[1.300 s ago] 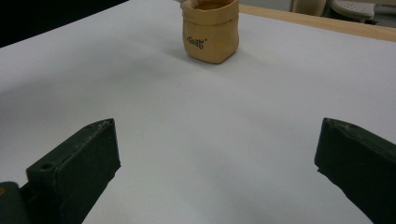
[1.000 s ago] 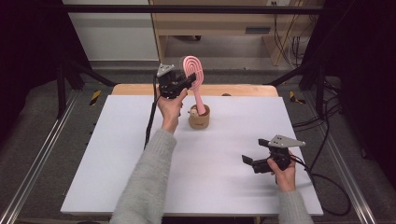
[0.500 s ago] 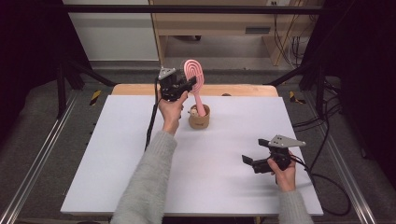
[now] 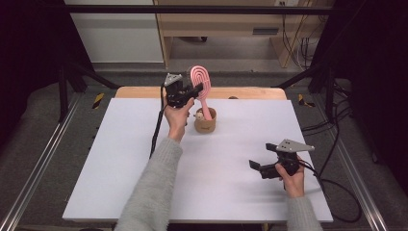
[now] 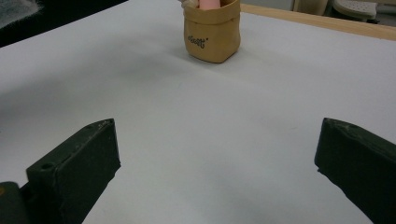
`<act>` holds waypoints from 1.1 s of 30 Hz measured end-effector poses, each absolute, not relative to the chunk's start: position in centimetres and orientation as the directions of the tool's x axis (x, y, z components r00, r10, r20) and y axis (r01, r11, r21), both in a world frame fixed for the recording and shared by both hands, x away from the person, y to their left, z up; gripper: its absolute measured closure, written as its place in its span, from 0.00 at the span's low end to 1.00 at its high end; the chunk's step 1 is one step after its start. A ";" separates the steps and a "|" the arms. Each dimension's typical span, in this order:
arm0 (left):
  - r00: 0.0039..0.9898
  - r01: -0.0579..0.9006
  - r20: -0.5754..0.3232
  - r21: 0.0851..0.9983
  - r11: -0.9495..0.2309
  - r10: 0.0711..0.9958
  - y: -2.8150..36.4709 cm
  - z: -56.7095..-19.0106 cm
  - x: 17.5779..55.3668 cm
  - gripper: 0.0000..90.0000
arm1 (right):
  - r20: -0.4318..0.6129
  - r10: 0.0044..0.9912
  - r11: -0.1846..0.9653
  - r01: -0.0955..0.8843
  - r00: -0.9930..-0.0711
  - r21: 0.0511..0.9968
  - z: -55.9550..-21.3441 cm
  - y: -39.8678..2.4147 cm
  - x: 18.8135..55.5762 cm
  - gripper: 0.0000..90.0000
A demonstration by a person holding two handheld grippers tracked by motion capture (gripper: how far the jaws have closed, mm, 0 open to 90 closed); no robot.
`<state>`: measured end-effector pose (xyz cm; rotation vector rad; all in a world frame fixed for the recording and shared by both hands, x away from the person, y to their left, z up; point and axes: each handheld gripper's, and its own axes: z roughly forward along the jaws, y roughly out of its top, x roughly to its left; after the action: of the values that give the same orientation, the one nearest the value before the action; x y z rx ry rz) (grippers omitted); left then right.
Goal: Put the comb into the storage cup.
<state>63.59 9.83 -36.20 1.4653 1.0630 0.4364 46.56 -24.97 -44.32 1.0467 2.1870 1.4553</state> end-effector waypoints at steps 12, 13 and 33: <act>0.506 0.364 -0.314 0.922 0.131 0.803 9.9 -37.2 63.5 0.70 | 0.136 0.717 0.213 0.401 -0.683 0.891 -44.3 -24.9 46.6 0.00; 0.506 0.365 -0.315 0.922 0.132 0.803 10.0 -37.3 63.5 0.70 | 0.137 0.717 0.213 0.402 -0.683 0.891 -44.3 -24.9 46.5 0.00; 0.488 0.380 -0.339 0.912 0.153 0.804 11.0 -39.0 63.4 0.70 | 0.130 0.717 0.220 0.400 -0.684 0.890 -44.4 -24.9 46.6 0.00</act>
<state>63.43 11.01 -39.03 1.4541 1.0999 0.4153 46.59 -24.89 -44.41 1.0447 2.1897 1.4505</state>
